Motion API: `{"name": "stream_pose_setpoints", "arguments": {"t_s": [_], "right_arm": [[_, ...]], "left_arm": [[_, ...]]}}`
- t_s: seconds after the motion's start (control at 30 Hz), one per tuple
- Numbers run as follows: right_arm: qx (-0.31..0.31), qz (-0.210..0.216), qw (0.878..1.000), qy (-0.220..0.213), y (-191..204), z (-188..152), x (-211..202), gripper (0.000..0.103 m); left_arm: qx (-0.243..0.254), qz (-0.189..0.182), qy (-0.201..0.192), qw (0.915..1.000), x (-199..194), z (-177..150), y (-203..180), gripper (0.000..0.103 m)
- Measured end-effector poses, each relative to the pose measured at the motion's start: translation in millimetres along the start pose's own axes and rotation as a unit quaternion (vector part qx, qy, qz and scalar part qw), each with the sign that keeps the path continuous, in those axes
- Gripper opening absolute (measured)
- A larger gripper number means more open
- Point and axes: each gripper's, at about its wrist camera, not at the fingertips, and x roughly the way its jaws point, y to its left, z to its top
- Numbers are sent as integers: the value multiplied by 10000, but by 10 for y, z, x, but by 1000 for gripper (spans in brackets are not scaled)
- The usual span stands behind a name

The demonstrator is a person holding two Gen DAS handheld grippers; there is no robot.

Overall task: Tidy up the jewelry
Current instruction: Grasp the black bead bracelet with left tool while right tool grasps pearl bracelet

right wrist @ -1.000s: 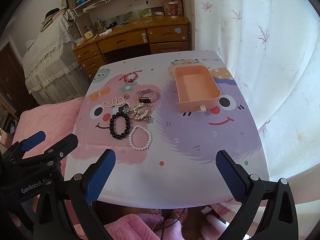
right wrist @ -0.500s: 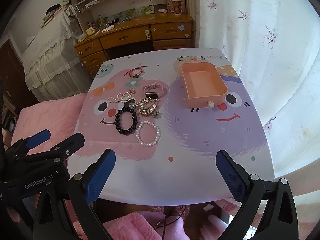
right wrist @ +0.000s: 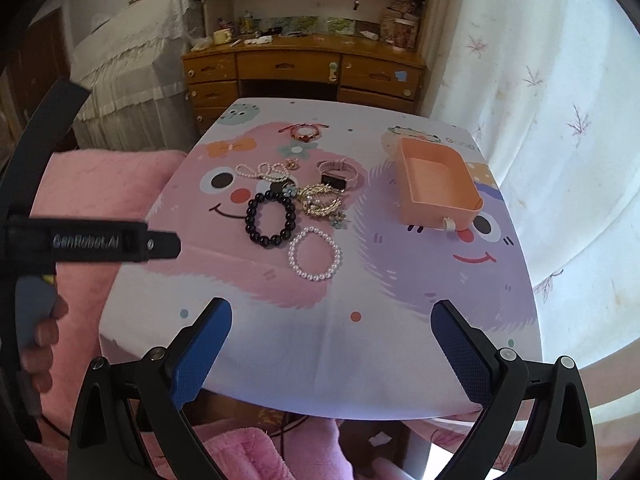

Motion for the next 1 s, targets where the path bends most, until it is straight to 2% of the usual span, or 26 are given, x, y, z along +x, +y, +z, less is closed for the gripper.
{"name": "stream_pose_setpoints", "arguments": {"t_s": [0.07,0.13,0.27,0.33,0.4,0.5,0.57,0.73,0.8,0.87,1.0], "right_arm": [[-308,-28,9995,-2,122,-57,87,101],[-565,80,9984,-51,213,-115,193,101],[-1115,388,9930,-82,419,-192,531,99],[-1498,459,9876,-58,523,-220,740,93],[-1823,501,9820,-13,597,-261,949,78],[-2094,683,9754,95,605,-290,1259,71],[-2220,910,9708,26,571,-281,1426,66],[-2354,1253,9638,-18,352,-175,1832,53],[-2333,1280,9639,66,279,-99,2001,40],[-2217,1391,9650,176,199,-30,2156,35],[-2022,1522,9669,328,119,102,2365,34]], "left_arm": [[-64,114,148,9998,145,5,87,89],[-103,179,259,9995,281,16,135,84],[-294,165,487,9982,623,118,173,60],[-384,118,520,9978,787,206,148,55],[-372,108,492,9980,910,300,84,50],[-185,172,397,9989,1077,467,-81,42],[-83,213,354,9991,1180,580,-199,22],[-272,219,247,9991,1383,799,-363,22],[-279,303,195,9990,1459,871,-429,22],[-236,390,206,9987,1534,931,-481,22],[-19,714,147,9973,1614,987,-567,22]]}}
